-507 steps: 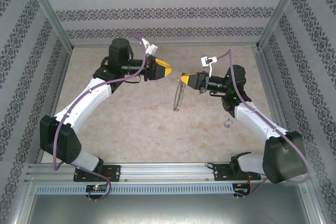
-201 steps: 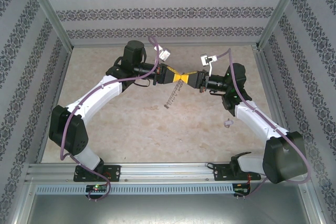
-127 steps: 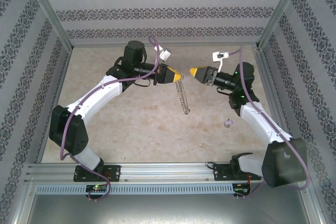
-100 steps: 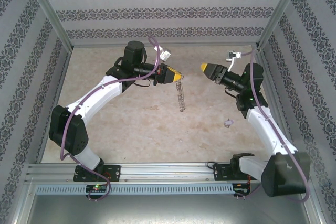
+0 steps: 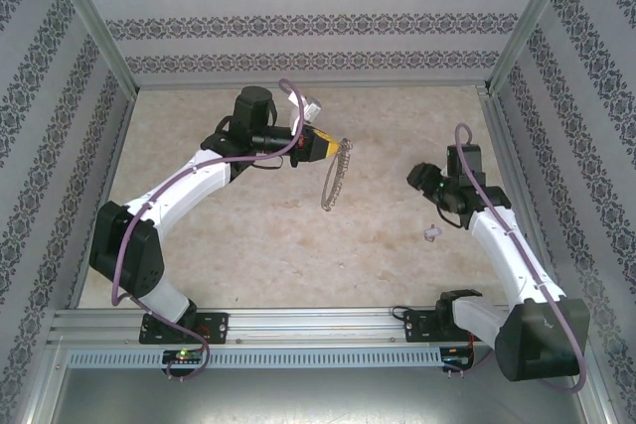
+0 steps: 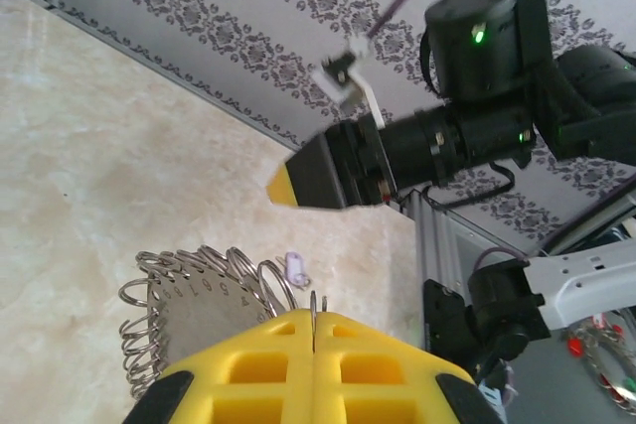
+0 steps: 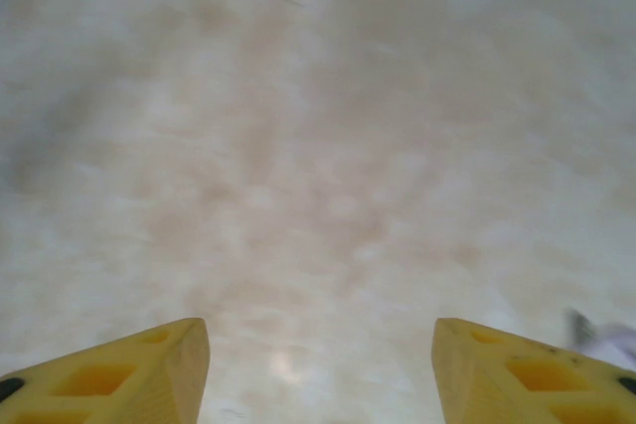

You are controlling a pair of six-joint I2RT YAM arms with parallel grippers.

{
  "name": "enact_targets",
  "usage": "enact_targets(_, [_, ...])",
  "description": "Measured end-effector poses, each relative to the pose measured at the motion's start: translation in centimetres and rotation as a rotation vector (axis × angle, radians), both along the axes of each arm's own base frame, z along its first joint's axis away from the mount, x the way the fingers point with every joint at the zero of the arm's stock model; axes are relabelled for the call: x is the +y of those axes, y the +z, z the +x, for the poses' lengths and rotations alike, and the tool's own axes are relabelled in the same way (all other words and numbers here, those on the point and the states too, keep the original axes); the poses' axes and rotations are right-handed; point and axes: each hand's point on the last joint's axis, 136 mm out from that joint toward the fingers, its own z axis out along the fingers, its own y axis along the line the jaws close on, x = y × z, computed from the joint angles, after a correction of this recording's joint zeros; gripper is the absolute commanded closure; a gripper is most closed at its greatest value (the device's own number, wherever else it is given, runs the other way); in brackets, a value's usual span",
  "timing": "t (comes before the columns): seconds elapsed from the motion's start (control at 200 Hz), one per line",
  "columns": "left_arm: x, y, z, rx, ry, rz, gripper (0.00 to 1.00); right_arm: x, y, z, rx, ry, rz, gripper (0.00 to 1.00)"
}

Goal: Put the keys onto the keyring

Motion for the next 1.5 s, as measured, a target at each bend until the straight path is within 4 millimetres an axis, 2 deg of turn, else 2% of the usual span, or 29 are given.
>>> enact_targets(0.145, [0.1, -0.5, 0.7, -0.017, 0.042, 0.001, 1.00, -2.2, -3.3, -2.8, 0.142, -0.124, -0.032, 0.35])
enact_targets(0.3, [0.1, -0.5, 1.1, -0.020, 0.063, -0.015, 1.00, -2.9, -5.4, -4.3, 0.230, -0.212, -0.025, 0.35])
enact_targets(0.63, [0.0, 0.2, 1.3, -0.036, 0.066, -0.053, 1.00, -3.1, -9.7, -5.1, 0.412, -0.309, -0.010, 0.38])
enact_targets(0.869, [-0.1, 0.4, 1.3, -0.039, 0.065, -0.069, 1.00, -2.2, -11.4, -4.3, 0.441, -0.319, 0.018, 0.42])
enact_targets(0.954, [-0.1, 0.5, 1.3, -0.039, 0.062, -0.073, 1.00, -1.2, -11.3, -3.6, 0.425, -0.301, 0.032, 0.44])
enact_targets(1.109, [-0.1, 0.5, 1.2, -0.040, 0.060, -0.077, 1.00, 2.7, -10.7, -2.3, 0.387, -0.214, 0.099, 0.45])
enact_targets(1.159, [-0.1, 0.5, 1.2, -0.039, 0.060, -0.079, 1.00, 4.3, -10.0, -1.7, 0.367, -0.175, 0.127, 0.46])
enact_targets(1.284, [-0.1, 0.1, 1.1, -0.028, 0.060, -0.082, 1.00, 6.7, -7.8, 0.4, 0.298, -0.105, 0.158, 0.46])
enact_targets(1.389, [-0.1, -0.4, 1.0, -0.013, 0.060, -0.079, 1.00, 7.1, -6.5, 1.5, 0.252, -0.081, 0.151, 0.50])
enact_targets(1.499, [0.0, -0.7, 1.0, -0.007, 0.061, -0.077, 1.00, 6.4, -7.0, 1.1, 0.258, -0.071, 0.103, 0.54])
